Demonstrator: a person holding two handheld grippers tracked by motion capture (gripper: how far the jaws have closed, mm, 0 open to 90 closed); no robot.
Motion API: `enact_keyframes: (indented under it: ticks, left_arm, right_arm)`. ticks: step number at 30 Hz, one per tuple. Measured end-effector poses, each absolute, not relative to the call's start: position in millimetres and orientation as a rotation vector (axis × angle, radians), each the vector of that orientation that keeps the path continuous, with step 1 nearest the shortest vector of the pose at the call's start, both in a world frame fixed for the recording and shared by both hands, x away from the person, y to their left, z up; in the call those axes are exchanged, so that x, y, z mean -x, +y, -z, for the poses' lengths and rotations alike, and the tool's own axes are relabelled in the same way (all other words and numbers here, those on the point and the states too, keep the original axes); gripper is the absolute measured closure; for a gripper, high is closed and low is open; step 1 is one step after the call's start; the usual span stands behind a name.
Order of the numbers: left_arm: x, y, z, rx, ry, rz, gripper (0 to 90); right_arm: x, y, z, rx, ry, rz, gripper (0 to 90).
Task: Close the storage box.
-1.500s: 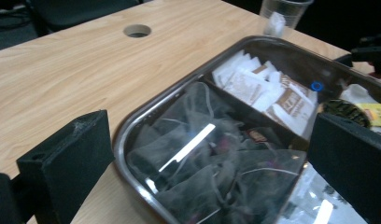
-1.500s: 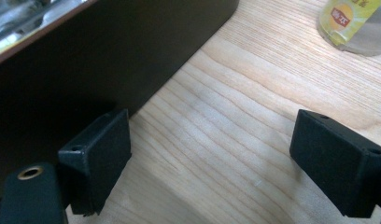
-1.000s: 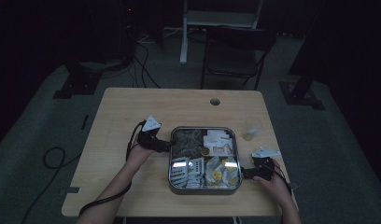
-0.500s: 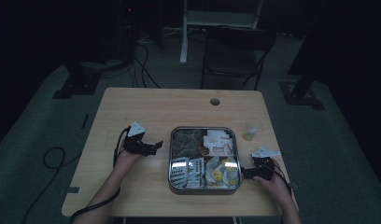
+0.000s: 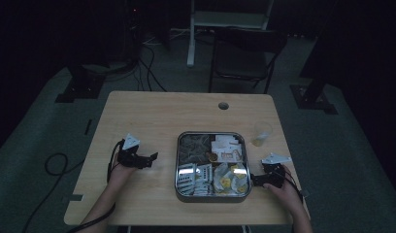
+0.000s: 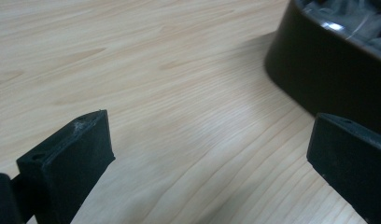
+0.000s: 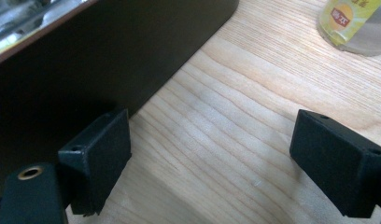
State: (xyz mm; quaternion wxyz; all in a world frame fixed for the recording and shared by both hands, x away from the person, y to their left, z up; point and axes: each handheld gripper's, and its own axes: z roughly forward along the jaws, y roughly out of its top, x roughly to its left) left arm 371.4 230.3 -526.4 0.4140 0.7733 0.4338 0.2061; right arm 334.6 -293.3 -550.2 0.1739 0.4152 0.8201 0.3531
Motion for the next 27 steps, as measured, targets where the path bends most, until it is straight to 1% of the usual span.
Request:
enact_keyframes:
  ticks: [7, 11, 17, 27]
  left_arm:
    - [-358, 249, 529, -1.918, 1.146, -0.544, 0.8]
    - [-349, 258, 530, -1.895, 1.198, -0.602, 0.8]
    - [-340, 272, 530, -1.895, 1.240, -0.619, 0.8]
    - [-324, 284, 533, -1.860, 1.334, -0.680, 0.8]
  right_arm:
    - [-335, -293, 550, -1.176, 2.325, -1.001, 12.0]
    - [-335, -293, 550, -1.176, 2.325, -1.001, 12.0]
    - [-335, -293, 550, -1.174, 2.325, -1.002, 12.1]
    - [-335, -293, 550, -1.178, 2.325, -1.002, 12.0]
